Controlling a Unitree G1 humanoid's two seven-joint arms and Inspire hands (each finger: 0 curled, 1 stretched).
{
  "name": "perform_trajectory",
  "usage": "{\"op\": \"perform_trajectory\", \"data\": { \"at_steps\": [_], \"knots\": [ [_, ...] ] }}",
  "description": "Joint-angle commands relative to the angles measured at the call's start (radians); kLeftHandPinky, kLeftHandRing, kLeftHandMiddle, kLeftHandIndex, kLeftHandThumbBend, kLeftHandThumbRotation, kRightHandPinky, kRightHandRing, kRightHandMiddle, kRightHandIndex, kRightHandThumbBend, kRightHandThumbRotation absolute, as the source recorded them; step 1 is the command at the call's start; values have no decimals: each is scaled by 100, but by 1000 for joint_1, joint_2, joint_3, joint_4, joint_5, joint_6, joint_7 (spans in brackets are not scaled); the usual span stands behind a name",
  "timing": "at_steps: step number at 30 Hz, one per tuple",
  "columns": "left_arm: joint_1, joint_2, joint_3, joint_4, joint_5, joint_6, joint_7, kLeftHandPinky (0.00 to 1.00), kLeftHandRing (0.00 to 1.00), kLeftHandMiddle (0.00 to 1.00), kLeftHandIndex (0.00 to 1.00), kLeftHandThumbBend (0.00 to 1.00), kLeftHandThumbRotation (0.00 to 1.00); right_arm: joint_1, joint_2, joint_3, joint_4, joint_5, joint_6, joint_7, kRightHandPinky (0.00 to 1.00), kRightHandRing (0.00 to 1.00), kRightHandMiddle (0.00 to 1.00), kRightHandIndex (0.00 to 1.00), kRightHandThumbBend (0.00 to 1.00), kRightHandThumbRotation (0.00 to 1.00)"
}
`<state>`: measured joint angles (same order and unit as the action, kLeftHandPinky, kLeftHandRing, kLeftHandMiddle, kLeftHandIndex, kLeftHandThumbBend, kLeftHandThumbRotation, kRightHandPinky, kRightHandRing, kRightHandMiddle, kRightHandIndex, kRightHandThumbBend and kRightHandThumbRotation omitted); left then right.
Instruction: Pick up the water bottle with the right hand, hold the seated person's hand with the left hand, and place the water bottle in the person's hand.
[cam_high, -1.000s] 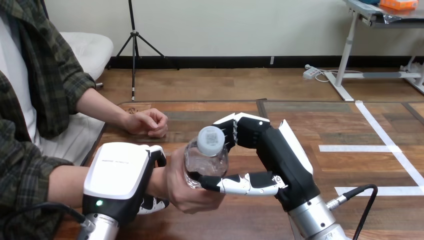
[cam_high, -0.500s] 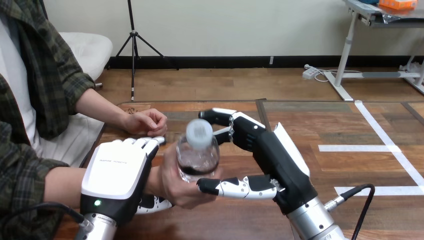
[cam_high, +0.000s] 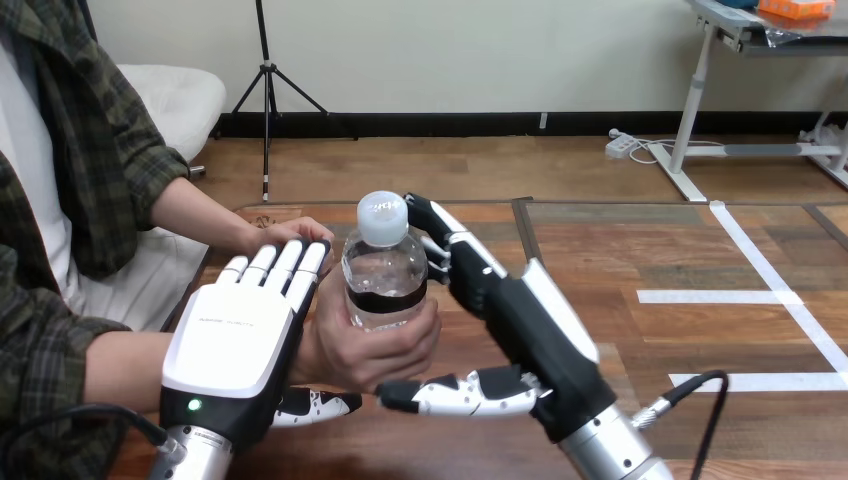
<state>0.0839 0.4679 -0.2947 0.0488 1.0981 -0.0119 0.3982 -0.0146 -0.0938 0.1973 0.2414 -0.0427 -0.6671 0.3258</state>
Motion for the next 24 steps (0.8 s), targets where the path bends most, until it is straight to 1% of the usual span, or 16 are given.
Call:
{"op": "perform_trajectory", "data": {
  "at_steps": [1,14,20,24],
  "knots": [
    [-45,17,8,-31,1,-7,22,98,100,100,100,99,48,-39,3,8,-52,5,-4,2,96,100,100,100,81,22],
    [-46,17,8,-22,-1,-22,34,98,100,100,100,100,48,-35,-2,8,-58,5,6,-2,96,100,100,100,81,23],
    [-42,14,12,-22,-21,-38,33,100,100,100,100,100,48,-35,-4,6,-55,5,1,-4,96,100,100,100,81,23],
    [-39,12,18,-16,-64,-81,44,100,100,100,100,99,46,-35,-4,4,-51,6,-3,-7,96,100,100,100,81,23]
  ]
}}
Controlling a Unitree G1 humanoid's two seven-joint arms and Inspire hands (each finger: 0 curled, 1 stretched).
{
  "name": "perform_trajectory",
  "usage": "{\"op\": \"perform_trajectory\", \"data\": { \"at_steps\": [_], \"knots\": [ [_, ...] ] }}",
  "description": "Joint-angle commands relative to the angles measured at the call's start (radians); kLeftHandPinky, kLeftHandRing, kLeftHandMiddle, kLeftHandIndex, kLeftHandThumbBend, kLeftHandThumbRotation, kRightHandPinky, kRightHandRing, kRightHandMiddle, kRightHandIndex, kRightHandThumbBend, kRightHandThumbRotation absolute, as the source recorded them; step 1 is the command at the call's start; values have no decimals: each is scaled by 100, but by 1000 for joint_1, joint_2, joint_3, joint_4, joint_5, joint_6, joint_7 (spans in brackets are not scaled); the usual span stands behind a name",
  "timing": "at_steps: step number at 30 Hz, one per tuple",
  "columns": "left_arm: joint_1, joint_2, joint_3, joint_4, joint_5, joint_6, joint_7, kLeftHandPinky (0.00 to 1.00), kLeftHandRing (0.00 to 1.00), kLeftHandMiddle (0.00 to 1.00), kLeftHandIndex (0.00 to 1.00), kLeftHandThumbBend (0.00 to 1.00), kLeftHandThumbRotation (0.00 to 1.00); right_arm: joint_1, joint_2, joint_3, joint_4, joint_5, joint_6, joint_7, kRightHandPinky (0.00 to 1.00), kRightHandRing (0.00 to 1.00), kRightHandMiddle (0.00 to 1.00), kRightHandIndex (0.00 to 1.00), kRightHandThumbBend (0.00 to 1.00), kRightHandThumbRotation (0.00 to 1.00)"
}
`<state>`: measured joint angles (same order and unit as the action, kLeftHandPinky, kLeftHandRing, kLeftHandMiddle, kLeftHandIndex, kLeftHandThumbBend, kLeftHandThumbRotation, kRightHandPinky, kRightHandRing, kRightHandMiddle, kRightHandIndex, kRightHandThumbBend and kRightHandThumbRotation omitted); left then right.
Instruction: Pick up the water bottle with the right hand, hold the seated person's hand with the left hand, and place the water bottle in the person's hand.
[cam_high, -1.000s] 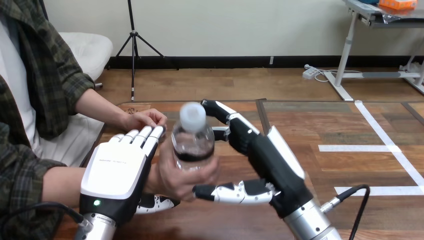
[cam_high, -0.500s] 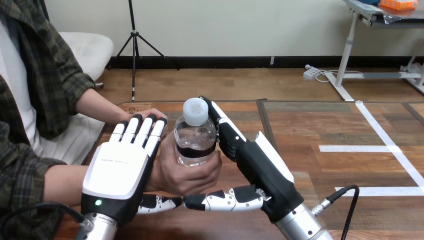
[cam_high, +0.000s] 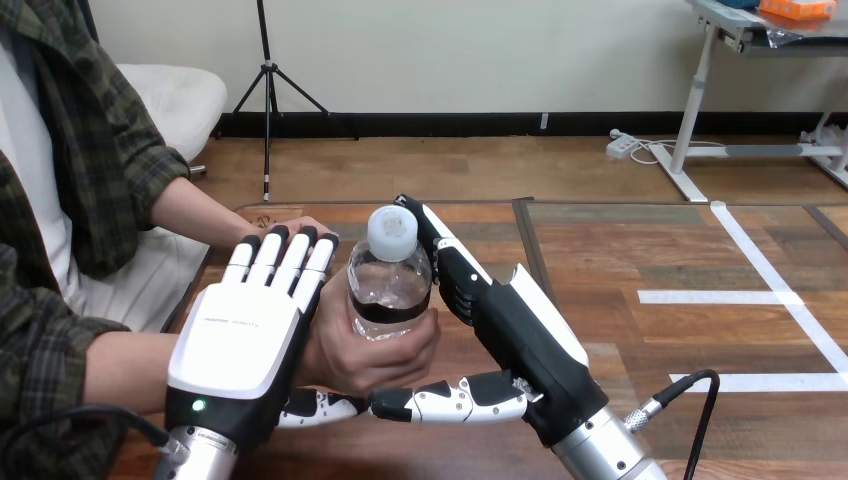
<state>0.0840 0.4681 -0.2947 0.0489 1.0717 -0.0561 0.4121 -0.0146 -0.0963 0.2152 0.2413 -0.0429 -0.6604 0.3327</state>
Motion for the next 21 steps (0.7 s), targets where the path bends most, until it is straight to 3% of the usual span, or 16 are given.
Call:
{"op": "perform_trajectory", "data": {
  "at_steps": [1,2,5,9,12,16,21],
  "knots": [
    [-39,13,19,-15,-47,-47,33,100,100,100,100,99,46,-33,-2,-15,-52,6,-9,-14,96,100,100,100,81,23],
    [-38,13,19,-14,-54,-54,35,100,100,100,100,99,46,-32,-2,-15,-53,6,-9,-15,96,100,100,100,81,23],
    [-41,11,29,11,-142,-148,59,100,100,100,100,97,47,-29,-1,-18,-53,5,-13,-20,96,100,100,100,81,23],
    [-54,3,38,71,-265,-316,111,100,100,100,100,93,46,-25,0,-21,-52,5,-17,-27,96,100,100,100,80,23],
    [-57,-2,42,93,-306,-378,125,100,100,100,100,89,45,-20,-1,-22,-58,5,-15,-28,96,100,100,100,80,23],
    [-63,-55,50,174,-439,-573,167,100,100,100,100,83,48,-10,2,-27,-60,10,-19,-36,96,100,100,100,80,23],
    [-84,-109,46,263,-492,-730,233,94,99,100,100,68,59,-2,8,-32,-55,17,-27,-42,95,99,100,100,80,22]
  ]
}}
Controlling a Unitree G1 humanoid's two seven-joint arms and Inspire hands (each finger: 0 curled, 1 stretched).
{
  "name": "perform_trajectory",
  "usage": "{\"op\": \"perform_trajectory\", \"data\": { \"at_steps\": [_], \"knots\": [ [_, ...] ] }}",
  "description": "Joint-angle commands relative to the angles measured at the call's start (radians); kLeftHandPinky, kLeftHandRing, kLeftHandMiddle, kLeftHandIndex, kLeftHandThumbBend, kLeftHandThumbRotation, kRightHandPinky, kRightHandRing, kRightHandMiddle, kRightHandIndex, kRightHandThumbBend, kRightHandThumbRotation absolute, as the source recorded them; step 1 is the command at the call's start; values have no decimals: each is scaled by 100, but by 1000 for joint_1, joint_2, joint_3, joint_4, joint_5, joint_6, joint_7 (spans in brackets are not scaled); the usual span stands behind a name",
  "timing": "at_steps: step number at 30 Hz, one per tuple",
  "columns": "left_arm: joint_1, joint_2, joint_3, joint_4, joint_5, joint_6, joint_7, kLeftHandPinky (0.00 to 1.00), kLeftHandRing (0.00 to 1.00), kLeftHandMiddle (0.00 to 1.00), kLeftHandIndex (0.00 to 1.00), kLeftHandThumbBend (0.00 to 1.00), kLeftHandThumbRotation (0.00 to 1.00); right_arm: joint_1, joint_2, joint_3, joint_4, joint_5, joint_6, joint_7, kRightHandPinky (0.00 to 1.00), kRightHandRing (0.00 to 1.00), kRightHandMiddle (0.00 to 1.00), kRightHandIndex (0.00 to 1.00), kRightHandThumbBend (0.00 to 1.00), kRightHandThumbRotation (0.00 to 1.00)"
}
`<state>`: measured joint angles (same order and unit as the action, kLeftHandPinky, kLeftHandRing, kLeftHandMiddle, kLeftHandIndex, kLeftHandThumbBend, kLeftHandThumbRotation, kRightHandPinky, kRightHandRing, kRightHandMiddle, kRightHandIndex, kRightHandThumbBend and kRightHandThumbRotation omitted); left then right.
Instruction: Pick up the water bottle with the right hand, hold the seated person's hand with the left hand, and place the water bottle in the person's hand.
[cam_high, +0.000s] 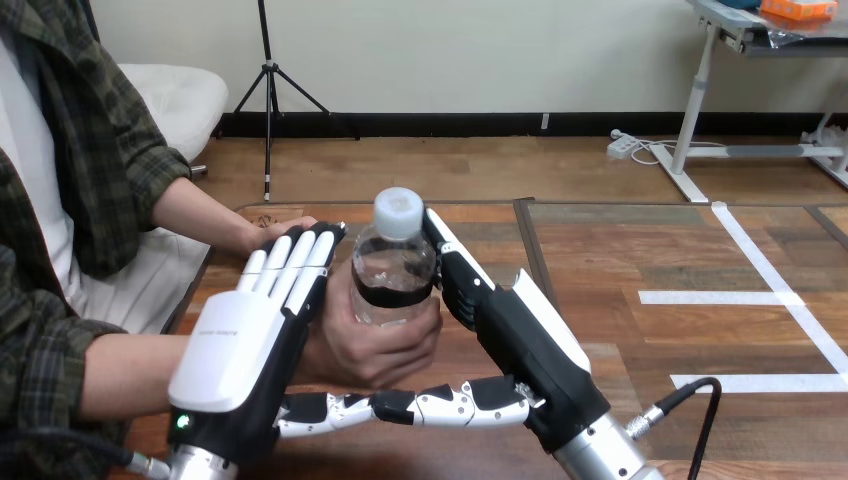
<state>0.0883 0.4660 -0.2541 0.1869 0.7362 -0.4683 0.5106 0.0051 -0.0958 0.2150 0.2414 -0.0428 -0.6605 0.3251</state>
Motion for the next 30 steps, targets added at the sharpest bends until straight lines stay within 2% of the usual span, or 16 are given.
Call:
{"op": "perform_trajectory", "data": {
  "at_steps": [1,4,6,8,11,18,23,26,30],
  "knots": [
    [-89,-126,3,140,-165,-340,149,93,99,100,100,67,61,-19,10,-34,-54,18,-28,-38,95,99,100,100,80,21],
    [-81,-175,0,161,-190,-377,167,91,98,100,99,61,71,-11,18,-39,-51,22,-32,-49,94,99,100,99,79,21],
    [-79,-189,1,169,-196,-392,168,89,97,99,99,58,79,-8,18,-39,-53,24,-33,-53,94,99,100,99,79,21],
    [-66,-215,-3,166,-231,-413,148,89,97,99,99,56,88,-2,22,-41,-53,32,-37,-57,93,98,100,99,78,21],
    [-51,-256,-12,168,-270,-453,130,90,97,98,98,51,94,6,33,-45,-47,43,-45,-69,93,98,99,98,76,21],
    [-26,-355,-14,176,-281,-535,132,94,97,98,99,42,99,31,64,-56,-41,58,-78,-106,91,96,98,96,71,26],
    [-11,-417,-4,175,-259,-575,142,96,96,98,100,43,100,42,81,-62,-30,66,-108,-132,90,94,96,95,66,32],
    [-3,-451,5,176,-225,-599,159,97,96,98,100,44,100,47,90,-66,-20,69,-125,-146,90,94,96,95,63,36],
    [2,-499,25,177,-145,-623,220,95,94,97,100,45,100,50,102,-80,3,55,-164,-175,89,93,95,95,59,44]
  ]
}}
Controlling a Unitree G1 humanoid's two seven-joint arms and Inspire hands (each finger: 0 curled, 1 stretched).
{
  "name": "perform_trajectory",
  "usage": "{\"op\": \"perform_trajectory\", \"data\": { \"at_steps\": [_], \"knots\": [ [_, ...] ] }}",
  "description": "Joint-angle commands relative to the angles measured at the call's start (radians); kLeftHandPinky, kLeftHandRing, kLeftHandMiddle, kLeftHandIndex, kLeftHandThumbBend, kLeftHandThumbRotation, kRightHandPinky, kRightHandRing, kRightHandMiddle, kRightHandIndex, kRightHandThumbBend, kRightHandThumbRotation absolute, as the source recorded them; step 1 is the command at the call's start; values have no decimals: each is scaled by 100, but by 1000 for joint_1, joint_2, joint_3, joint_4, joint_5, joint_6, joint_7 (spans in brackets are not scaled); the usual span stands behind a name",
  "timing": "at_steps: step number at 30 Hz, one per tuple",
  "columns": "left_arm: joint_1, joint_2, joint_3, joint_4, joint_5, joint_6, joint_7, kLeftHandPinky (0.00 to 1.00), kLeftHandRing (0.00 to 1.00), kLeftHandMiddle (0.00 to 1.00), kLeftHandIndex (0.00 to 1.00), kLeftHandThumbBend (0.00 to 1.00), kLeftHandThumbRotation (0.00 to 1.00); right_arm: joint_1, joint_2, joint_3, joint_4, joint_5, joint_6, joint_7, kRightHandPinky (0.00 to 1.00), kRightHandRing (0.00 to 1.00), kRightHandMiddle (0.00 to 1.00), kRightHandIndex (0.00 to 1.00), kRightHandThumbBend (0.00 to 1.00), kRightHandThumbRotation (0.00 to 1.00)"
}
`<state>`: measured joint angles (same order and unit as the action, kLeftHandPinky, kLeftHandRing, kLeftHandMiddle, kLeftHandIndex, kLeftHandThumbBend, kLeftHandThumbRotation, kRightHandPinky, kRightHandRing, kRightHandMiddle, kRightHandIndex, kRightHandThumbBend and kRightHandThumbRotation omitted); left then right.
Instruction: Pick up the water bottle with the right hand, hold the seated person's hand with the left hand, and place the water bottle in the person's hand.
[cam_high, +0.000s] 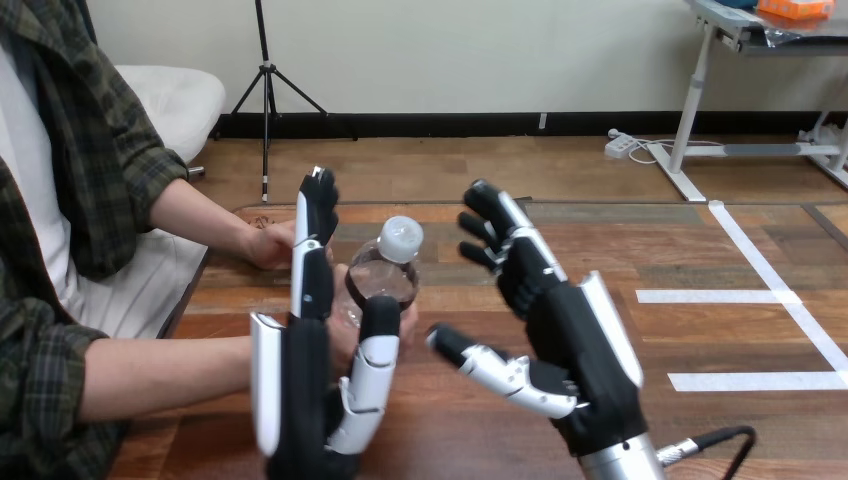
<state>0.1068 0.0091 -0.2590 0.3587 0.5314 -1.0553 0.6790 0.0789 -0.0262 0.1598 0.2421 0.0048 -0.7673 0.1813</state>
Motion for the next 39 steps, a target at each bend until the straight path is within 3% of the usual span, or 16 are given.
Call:
{"op": "perform_trajectory", "data": {
  "at_steps": [1,9,19,32,39],
  "knots": [
    [-15,-52,34,4,77,-40,65,94,94,97,100,45,100,-22,33,-27,5,3,-64,-37,89,93,95,95,58,46],
    [6,-103,25,6,154,-77,140,88,92,97,100,42,100,-11,58,-50,34,-19,-118,-97,84,91,94,93,46,59],
    [21,-132,-1,-4,170,-95,175,88,91,96,100,42,100,15,82,-47,25,12,-120,-121,81,90,93,91,37,67],
    [50,-150,-20,-50,196,-79,189,86,88,94,100,50,100,24,107,-62,33,-7,-142,-163,78,88,91,90,33,80],
    [40,-141,-18,-45,250,-87,234,83,86,92,99,50,100,32,110,-58,26,-8,-137,-176,77,88,91,89,35,88]
  ]
}}
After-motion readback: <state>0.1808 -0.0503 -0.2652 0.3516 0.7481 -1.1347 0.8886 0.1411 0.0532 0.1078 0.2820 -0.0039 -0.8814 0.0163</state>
